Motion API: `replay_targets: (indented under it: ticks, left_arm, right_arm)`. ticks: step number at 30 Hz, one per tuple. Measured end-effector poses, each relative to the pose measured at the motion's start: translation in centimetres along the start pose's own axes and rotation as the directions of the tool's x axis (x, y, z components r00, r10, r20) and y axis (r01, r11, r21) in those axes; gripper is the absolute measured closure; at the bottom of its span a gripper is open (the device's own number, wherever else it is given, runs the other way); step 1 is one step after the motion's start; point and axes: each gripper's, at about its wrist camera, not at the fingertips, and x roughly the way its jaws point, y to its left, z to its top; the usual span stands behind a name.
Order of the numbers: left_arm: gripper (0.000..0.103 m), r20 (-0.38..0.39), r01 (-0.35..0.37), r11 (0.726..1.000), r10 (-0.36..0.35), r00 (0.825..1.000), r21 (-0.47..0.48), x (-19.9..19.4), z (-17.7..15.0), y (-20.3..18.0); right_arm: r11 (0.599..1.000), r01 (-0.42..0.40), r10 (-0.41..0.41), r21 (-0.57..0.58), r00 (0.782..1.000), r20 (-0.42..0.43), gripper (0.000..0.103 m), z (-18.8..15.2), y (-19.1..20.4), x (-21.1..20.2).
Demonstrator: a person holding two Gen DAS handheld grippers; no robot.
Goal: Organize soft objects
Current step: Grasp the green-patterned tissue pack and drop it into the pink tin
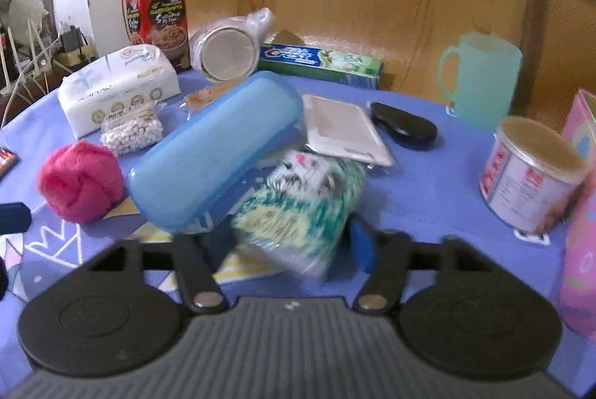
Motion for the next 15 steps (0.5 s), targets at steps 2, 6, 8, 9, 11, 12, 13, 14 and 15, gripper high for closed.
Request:
replay_targets:
  ticks: [2,6,8,9,11,12,13,14,15]
  left_arm:
    - [0.015,-0.029,0.031,0.999,-0.03,0.999,0.01,0.7,-0.2,-0.6]
    - [0.021,-0.158,0.168,0.986,-0.167,0.973,-0.009,3.6,-0.3,-3.2]
    - [0.031,-0.251,0.218,0.976,-0.214,0.944,-0.013,5.9,-0.6,-5.2]
    - [0.048,-0.298,0.247,0.969,-0.242,0.923,-0.021,7.1,-0.9,-6.3]
    - [0.069,-0.379,0.303,0.952,-0.295,0.877,-0.04,9.4,-1.4,-8.2]
    - [0.07,-0.397,0.322,0.946,-0.313,0.863,-0.045,10.3,-1.4,-9.2]
    - [0.07,-0.402,0.335,0.941,-0.321,0.858,-0.036,10.8,-1.3,-10.2]
    - [0.07,-0.396,0.352,0.936,-0.328,0.857,-0.013,11.0,-0.7,-11.6]
    - [0.07,-0.384,0.367,0.93,-0.332,0.862,0.019,11.0,0.0,-13.2]
  right_arm:
    - [1.0,-0.013,0.013,0.017,1.0,0.004,0.047,-1.5,-1.1,-2.3]
    - [0.998,-0.055,0.054,0.025,0.998,0.028,0.047,-5.7,-2.1,-7.4]
    - [0.998,-0.052,0.051,0.035,0.998,0.039,0.047,-7.1,-2.0,-9.1]
    - [0.997,-0.051,0.049,0.05,0.998,0.047,0.047,-7.9,-2.1,-9.9]
    - [0.997,-0.037,0.032,0.067,0.997,0.072,0.047,-9.0,-2.6,-10.9]
    - [0.998,-0.01,0.003,0.066,0.995,0.097,0.048,-9.4,-2.8,-11.6]
    - [0.998,0.034,-0.04,0.054,0.992,0.118,0.049,-9.1,-2.1,-11.7]
    - [0.996,0.076,-0.081,0.038,0.986,0.148,0.05,-9.0,-2.2,-12.2]
    - [0.993,0.112,-0.116,0.033,0.976,0.186,0.05,-8.6,-2.6,-12.7]
